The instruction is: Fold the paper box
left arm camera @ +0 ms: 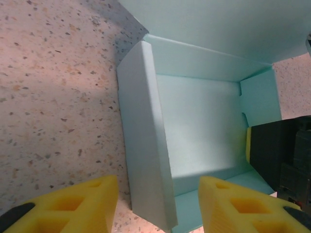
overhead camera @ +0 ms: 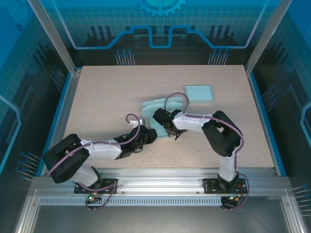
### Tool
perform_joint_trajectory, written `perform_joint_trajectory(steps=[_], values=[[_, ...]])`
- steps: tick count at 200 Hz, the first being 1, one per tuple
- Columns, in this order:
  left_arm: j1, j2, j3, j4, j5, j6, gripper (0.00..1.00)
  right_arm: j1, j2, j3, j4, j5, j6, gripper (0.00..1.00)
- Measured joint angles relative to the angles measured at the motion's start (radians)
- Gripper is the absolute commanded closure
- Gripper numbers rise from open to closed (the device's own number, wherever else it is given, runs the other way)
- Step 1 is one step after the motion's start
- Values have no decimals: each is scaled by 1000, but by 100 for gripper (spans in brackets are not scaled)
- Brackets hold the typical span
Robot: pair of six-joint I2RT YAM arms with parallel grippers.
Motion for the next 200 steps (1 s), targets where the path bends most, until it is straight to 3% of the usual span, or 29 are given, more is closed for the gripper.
perform_joint_trajectory(steps=[41, 99, 165, 200], values=[[0, -12, -1, -18, -16, 0, 49, 30, 63, 69, -85, 69, 19, 100], [0, -65, -1, -69, -47, 21, 48, 37, 52, 60, -98, 87, 6, 63], [0, -159, 3, -175, -79, 77, 47, 38, -30, 43, -119, 40, -49, 43], [0, -216, 36, -266, -106, 178, 30, 38, -78, 43, -121, 12, -75, 29]])
